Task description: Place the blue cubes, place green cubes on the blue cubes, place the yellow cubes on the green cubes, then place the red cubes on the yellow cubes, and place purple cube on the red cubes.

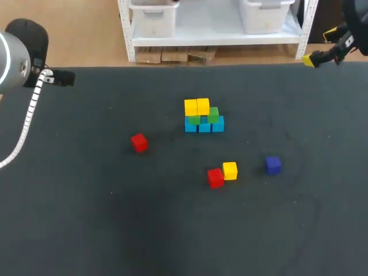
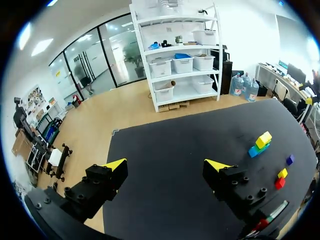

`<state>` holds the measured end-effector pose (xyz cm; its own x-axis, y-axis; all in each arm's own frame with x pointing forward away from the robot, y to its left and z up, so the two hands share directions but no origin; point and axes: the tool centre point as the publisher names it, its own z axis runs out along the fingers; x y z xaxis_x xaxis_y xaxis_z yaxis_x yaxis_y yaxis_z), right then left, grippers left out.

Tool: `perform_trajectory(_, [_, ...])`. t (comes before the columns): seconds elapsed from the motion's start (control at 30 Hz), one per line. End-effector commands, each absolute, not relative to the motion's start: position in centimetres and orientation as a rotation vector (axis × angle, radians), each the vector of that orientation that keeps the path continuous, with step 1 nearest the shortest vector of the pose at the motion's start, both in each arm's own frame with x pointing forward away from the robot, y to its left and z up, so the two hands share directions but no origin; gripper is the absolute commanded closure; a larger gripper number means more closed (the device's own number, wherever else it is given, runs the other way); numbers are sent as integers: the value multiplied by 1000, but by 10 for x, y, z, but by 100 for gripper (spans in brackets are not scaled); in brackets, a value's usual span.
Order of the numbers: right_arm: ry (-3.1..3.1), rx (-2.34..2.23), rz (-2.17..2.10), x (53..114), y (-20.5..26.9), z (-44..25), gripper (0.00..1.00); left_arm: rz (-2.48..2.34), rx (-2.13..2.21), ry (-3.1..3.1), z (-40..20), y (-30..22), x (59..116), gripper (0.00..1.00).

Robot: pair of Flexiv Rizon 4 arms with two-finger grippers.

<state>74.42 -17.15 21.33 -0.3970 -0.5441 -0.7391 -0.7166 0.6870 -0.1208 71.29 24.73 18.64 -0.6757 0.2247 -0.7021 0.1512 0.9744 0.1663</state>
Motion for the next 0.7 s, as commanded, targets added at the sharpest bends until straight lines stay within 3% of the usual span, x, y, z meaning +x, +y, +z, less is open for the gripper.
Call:
perform_trajectory(0.03, [2101, -961, 271, 743, -171, 213, 0, 116, 265, 2324, 187, 248, 712, 0])
perform_trajectory(0.4, [2145, -1123, 193, 735, -148, 212, 0, 116, 265, 2324, 187, 248, 712, 0])
perform_trajectory(0.7, [2125, -1598, 181, 691, -100, 180, 0, 116, 265, 2324, 187, 248, 712, 0])
